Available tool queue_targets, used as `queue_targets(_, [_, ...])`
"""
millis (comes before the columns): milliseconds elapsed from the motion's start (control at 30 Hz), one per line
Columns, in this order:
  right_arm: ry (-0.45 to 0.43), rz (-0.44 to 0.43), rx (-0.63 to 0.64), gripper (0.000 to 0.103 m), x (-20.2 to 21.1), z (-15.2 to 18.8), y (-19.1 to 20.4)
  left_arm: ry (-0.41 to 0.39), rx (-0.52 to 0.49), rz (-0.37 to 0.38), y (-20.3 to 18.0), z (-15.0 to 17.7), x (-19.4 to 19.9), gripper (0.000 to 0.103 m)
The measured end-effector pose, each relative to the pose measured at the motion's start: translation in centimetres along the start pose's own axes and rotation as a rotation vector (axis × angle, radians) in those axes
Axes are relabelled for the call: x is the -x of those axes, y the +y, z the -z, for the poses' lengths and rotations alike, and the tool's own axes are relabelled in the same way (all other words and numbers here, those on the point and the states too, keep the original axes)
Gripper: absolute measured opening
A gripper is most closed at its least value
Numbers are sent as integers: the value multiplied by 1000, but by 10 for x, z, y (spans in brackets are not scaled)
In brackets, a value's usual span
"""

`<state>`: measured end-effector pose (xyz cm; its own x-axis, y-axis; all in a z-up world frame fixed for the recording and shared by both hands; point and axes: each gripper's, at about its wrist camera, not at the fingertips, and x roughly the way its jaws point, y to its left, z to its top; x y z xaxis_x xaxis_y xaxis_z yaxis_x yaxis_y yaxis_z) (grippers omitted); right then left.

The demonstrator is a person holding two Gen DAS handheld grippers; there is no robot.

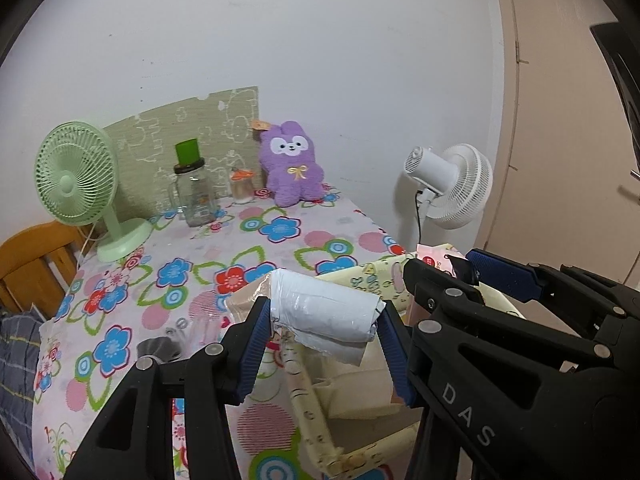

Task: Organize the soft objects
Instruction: 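Lower the pink pack and white roll into the gift box with both grippers, then open both grippers to release the items inside the gift box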

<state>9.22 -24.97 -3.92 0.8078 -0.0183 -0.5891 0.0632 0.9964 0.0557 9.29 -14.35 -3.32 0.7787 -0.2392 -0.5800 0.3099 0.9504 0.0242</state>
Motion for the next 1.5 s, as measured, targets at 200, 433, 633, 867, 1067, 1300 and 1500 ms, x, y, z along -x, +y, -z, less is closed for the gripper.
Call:
queue_targets(200, [5, 24, -18, 45, -4, 1, -14, 10, -13, 29, -12, -2, -8, 55])
queue_targets(433, [20, 45, -35, 45, -12, 2, -28, 28, -34, 53, -23, -3, -19, 55])
queue_targets(633, [42, 56, -51, 45, -22, 5, -37, 54, -49, 68, -30, -2, -32, 56])
queue_targets(867, [74, 75, -70, 45, -36, 8, -48, 87, -68, 89, -37, -1, -48, 58])
queue_targets(1067, [92, 60, -65, 45, -46, 8, -49, 107, -78, 63, -37, 0, -54, 69])
queue_targets(1300, [99, 27, -49, 45, -55, 4, -45, 133, -82, 49, -32, -4, -60, 81])
queue_targets(1500, [104, -5, -47, 46, -63, 2, -42, 148, -80, 35, -27, -5, -65, 82])
